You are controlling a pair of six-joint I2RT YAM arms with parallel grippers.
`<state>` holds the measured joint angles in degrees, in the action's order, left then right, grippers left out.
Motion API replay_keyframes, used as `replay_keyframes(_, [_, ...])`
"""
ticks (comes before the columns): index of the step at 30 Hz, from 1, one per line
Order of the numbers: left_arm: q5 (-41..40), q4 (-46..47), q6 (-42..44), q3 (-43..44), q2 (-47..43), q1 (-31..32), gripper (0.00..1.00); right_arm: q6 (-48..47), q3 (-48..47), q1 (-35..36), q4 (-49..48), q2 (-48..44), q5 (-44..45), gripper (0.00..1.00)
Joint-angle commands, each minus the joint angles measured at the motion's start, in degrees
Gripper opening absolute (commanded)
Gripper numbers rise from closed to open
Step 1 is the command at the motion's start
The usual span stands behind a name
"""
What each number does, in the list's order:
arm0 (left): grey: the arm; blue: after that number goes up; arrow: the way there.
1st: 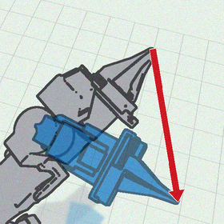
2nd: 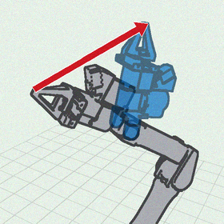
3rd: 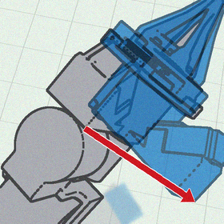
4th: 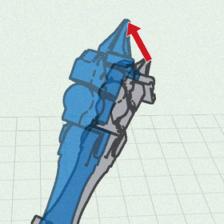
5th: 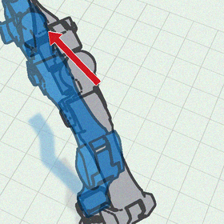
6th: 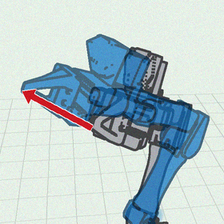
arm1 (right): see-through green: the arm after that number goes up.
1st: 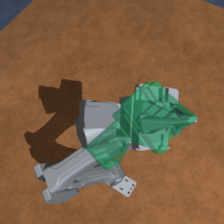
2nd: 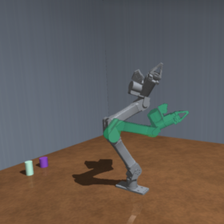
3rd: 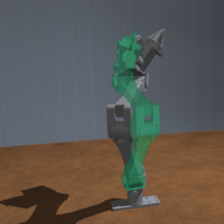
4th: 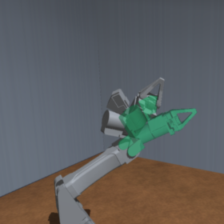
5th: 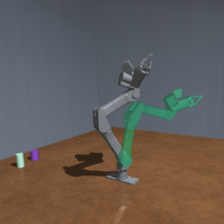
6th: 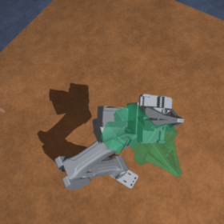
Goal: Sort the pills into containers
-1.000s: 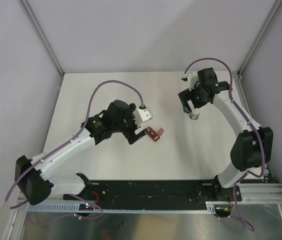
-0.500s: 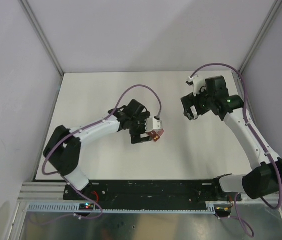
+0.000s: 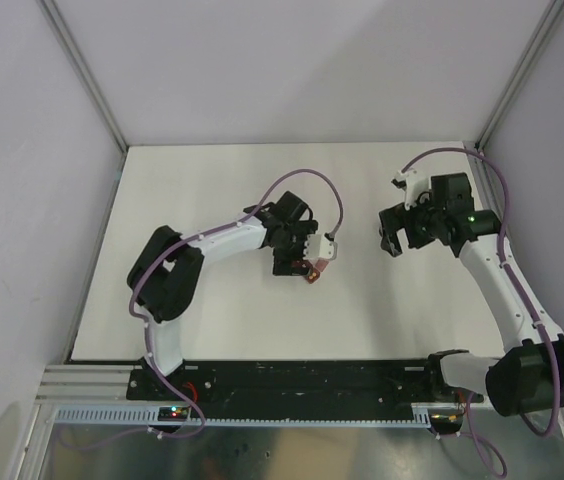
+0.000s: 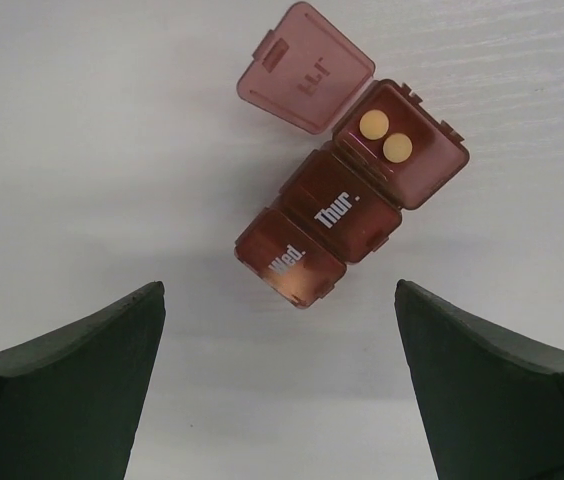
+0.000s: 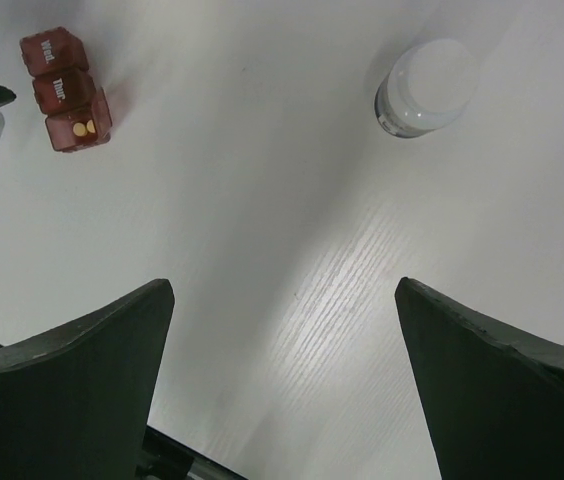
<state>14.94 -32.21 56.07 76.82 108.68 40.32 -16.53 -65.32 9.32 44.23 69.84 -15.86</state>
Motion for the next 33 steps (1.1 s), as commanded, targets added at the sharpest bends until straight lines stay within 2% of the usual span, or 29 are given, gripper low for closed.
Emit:
replay_keyframes(1, [-0.2,-0.6,6.2,2.6,1.2,-0.5,1.00,-0.3,0.9,-1.4,-2.1,-2.1,-3.6,0.99])
replay_keyframes(18, [1.7,-8.1,15.6,7.8,4.6,0.5,1.00,-0.2,5.8,-4.0,-3.7,-5.1,-8.2,1.00])
replay_keyframes(33, [2.2,-14.7,17.1,11.9,8.8,2.8,1.00,-0.4,7.6,-5.7,-4.5,-5.5,-10.4,1.00])
